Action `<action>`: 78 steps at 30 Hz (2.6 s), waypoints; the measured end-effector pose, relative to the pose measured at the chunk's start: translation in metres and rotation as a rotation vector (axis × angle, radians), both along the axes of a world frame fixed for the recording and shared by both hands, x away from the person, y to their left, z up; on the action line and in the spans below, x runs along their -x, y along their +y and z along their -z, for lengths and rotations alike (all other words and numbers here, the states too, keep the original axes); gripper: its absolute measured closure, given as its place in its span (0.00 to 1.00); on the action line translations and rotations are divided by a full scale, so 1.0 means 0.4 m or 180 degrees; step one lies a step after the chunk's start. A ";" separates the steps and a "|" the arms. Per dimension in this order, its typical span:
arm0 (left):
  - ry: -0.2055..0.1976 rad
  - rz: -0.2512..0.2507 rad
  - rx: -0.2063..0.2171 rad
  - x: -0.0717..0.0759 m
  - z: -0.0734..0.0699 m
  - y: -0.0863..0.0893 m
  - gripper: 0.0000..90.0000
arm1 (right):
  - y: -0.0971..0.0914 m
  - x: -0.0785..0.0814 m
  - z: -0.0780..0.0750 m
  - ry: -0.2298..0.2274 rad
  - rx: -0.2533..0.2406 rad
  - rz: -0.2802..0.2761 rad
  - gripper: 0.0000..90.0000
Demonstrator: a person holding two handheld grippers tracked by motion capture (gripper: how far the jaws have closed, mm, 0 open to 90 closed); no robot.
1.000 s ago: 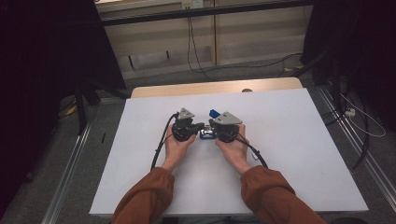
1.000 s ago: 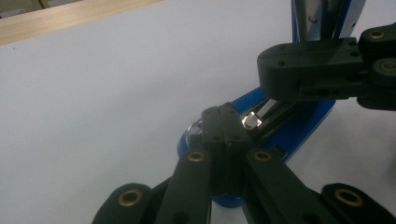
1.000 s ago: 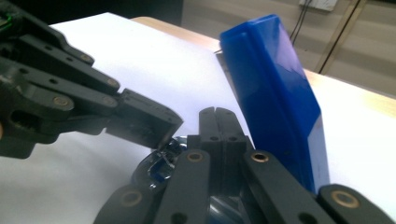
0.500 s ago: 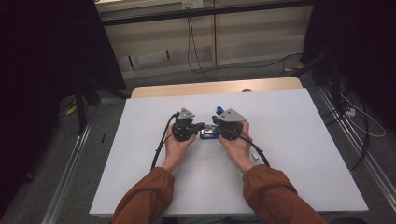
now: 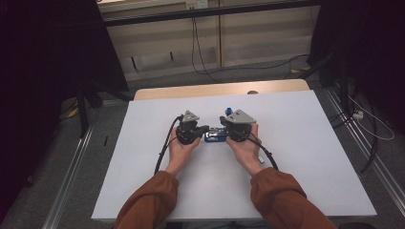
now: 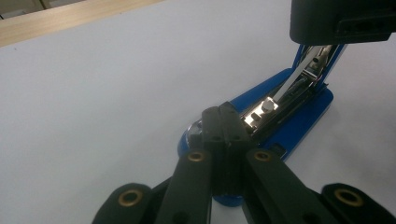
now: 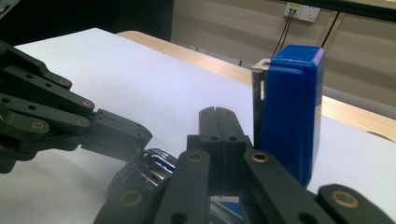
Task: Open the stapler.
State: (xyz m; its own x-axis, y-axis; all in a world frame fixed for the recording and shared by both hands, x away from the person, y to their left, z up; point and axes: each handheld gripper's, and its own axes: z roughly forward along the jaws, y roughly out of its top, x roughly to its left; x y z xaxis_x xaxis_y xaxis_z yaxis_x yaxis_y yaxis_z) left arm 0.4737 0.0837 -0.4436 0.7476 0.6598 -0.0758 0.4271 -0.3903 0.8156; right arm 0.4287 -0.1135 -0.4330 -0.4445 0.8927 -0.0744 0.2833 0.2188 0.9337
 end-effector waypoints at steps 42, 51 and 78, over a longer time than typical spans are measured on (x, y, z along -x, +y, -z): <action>0.0000 -0.0019 0.0015 0.003 0.001 -0.002 1.00 | -0.072 0.015 -0.010 -0.0030 -0.0061 0.0120 1.00; 0.0001 -0.0022 0.0018 0.003 0.001 -0.001 1.00 | -0.077 0.016 -0.009 -0.0032 -0.0061 0.0138 1.00; 0.0007 -0.0001 0.0013 0.003 0.001 -0.002 1.00 | -0.153 0.029 -0.003 0.0109 -0.0048 0.0225 1.00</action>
State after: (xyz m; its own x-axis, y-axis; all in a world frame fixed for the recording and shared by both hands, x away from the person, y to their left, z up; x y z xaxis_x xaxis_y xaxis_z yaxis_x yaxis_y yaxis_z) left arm 0.4725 0.0830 -0.4441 0.7472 0.6597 -0.0800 0.4290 -0.3869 0.8163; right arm 0.4172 -0.1746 -0.4320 -0.3824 0.9228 -0.0464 0.3294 0.1831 0.9263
